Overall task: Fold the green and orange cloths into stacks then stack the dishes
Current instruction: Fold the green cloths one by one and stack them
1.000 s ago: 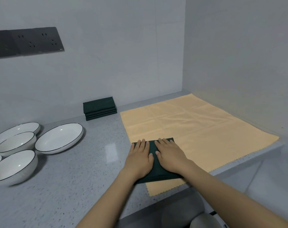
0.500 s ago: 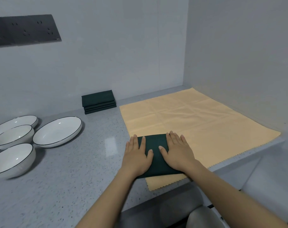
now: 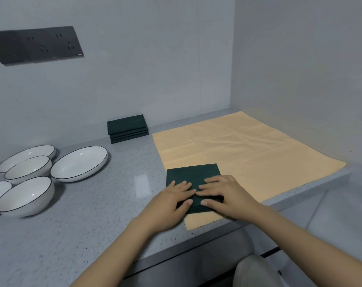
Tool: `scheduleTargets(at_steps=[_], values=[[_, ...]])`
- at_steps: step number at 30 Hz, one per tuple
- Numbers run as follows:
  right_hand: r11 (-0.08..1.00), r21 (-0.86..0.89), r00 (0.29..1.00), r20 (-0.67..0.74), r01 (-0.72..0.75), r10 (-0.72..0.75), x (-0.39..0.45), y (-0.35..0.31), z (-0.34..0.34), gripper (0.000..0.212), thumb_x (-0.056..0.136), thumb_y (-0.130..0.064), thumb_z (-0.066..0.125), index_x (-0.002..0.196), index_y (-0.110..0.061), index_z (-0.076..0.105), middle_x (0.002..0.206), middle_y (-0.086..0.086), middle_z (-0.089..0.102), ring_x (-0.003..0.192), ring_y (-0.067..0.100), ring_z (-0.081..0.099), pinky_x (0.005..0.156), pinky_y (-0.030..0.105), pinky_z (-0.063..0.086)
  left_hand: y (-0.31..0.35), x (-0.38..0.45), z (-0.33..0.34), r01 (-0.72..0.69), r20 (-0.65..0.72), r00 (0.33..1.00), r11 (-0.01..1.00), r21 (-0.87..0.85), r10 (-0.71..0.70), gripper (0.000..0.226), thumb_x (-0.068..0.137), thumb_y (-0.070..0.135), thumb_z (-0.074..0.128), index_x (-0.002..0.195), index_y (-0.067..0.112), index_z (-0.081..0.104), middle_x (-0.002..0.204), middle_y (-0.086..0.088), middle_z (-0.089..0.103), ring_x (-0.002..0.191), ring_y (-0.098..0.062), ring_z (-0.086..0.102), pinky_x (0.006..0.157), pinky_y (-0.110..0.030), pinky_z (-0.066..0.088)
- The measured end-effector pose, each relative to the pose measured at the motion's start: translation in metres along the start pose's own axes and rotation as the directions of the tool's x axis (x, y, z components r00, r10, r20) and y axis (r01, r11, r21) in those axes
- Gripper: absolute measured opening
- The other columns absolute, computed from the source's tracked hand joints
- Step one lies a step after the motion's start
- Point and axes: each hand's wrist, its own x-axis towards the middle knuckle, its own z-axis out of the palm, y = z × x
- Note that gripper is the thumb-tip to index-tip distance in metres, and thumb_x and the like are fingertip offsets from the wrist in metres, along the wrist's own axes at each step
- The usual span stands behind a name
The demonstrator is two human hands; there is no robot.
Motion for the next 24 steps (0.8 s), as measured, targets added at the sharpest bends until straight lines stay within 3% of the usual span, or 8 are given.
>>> scheduleTargets(at_steps=[4,6,12,15,18,21,22,24], values=[[1.000,-0.024,0.996,0.092,0.017,-0.015,-0.010,0.002,-0.002,0.059,0.076,-0.070,0.042,0.118,-0.036,0.064,0.128,-0.016,0.059,0.124,0.001,0.046,0.099,0.015,0.021,0.001,-0.011,0.004,0.010,0.050,0.999,1.000,0.009,-0.011,0.045,0.101,0.041,0.034,0.146,0.034,0.034,0.157,0.011,0.018,0.143,0.001,0.008,0.111,-0.010,-0.004],[0.999,-0.044,0.994,0.112,0.015,-0.010,-0.012,0.003,-0.001,0.052,0.079,-0.062,0.048,0.119,-0.034,0.064,0.130,-0.013,0.057,0.126,0.001,0.045,0.099,0.013,0.021,-0.001,-0.012,0.006,0.019,0.062,0.998,1.000,0.002,-0.019,0.046,0.100,0.042,0.036,0.145,0.035,0.034,0.157,0.012,0.017,0.144,0.000,0.007,0.112,-0.011,-0.003],[0.992,-0.121,0.999,0.032,0.044,-0.040,-0.012,-0.001,0.002,0.032,0.090,-0.043,0.052,0.110,-0.026,0.071,0.115,-0.008,0.068,0.116,0.005,0.057,0.094,0.024,0.043,-0.002,-0.009,0.005,0.036,0.064,0.997,0.999,0.006,-0.036,0.050,0.093,0.057,0.044,0.140,0.040,0.041,0.154,0.016,0.024,0.142,0.001,0.015,0.111,-0.014,0.011],[0.995,-0.101,1.000,-0.003,-0.015,0.015,-0.008,-0.004,-0.003,0.026,0.094,-0.039,0.051,0.108,-0.027,0.070,0.101,-0.009,0.072,0.093,0.009,0.064,0.078,0.025,0.047,-0.005,-0.005,0.001,0.026,0.070,0.997,1.000,0.009,-0.027,0.050,0.091,0.055,0.050,0.139,0.043,0.043,0.152,0.016,0.031,0.140,0.002,0.023,0.110,-0.015,0.018],[0.996,-0.076,0.999,0.002,-0.050,0.051,-0.004,-0.006,-0.007,0.023,0.094,-0.038,0.051,0.104,-0.027,0.069,0.090,-0.009,0.072,0.074,0.006,0.059,0.065,0.019,0.041,-0.007,-0.002,-0.002,0.018,0.044,0.999,1.000,-0.004,-0.018,0.042,0.094,0.042,0.053,0.136,0.039,0.048,0.146,0.014,0.041,0.135,0.001,0.034,0.108,-0.015,0.025],[0.997,0.009,0.997,0.014,-0.079,0.079,-0.001,-0.007,-0.013,0.020,0.092,-0.037,0.055,0.099,-0.026,0.069,0.086,-0.011,0.070,0.070,0.002,0.055,0.062,0.017,0.039,-0.009,0.002,-0.009,0.065,0.015,0.998,0.997,-0.042,-0.065,0.033,0.095,0.037,0.053,0.128,0.032,0.059,0.127,0.015,0.061,0.112,0.003,0.055,0.095,-0.015,0.041],[0.995,0.036,0.995,0.035,-0.093,0.092,-0.001,-0.007,-0.016,0.020,0.090,-0.040,0.057,0.098,-0.027,0.069,0.084,-0.013,0.069,0.070,0.002,0.055,0.062,0.018,0.040,-0.009,0.003,-0.012,0.079,0.002,0.997,0.994,-0.076,-0.079,0.027,0.096,0.036,0.053,0.119,0.030,0.065,0.109,0.016,0.068,0.093,0.005,0.059,0.081,-0.015,0.045],[0.991,0.035,0.987,0.097,-0.129,0.125,0.001,-0.003,-0.021,0.023,0.083,-0.049,0.062,0.092,-0.029,0.066,0.074,-0.014,0.063,0.063,0.002,0.052,0.058,0.022,0.038,-0.011,0.007,-0.017,0.090,-0.005,0.996,0.986,-0.139,-0.092,0.015,0.095,0.033,0.054,0.090,0.030,0.068,0.074,0.015,0.063,0.065,0.004,0.053,0.059,-0.014,0.037]])
